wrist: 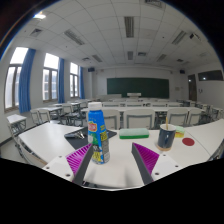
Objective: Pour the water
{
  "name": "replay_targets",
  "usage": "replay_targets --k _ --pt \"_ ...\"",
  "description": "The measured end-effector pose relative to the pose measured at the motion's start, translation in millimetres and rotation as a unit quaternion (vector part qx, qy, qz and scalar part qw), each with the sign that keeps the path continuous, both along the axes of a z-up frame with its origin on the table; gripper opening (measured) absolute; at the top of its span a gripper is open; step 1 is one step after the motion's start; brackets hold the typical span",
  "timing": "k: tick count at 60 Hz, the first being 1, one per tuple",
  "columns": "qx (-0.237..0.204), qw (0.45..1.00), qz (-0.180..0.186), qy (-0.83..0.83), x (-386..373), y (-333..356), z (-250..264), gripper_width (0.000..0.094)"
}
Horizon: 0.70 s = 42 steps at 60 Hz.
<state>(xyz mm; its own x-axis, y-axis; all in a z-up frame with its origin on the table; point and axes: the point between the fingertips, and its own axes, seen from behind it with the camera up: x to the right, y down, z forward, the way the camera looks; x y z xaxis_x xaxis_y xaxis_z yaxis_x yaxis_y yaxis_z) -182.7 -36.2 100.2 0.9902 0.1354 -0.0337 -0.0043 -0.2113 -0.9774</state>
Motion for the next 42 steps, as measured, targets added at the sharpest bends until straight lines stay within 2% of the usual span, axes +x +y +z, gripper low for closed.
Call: replay_targets --k 13,20,22,23,24,26,29,35,42 --pt "0.01 0.998 -0.007 -0.061 -47 85 -14 0.0825" --pt "0.028 0.996 -0.032 -0.083 -54 129 -11 0.0821" --pt "0.02 0.995 -0.034 -0.088 -56 138 -18 0.0772" --pt "0.018 0.995 -0.033 -0.089 -57 142 -20 0.0711" --pt "0.017 0.996 -0.028 -0.087 -61 143 -22 0.0595" --pt "0.031 0.996 -0.032 -0.077 -59 144 -18 0.0585" --pt "0.035 0.996 -0.034 -0.077 -57 143 -18 0.0521" --pt "0.025 0.998 -0.027 -0.053 -52 140 -21 0.043" --pt "0.02 1.0 -0.009 -0.016 -56 140 -16 0.041"
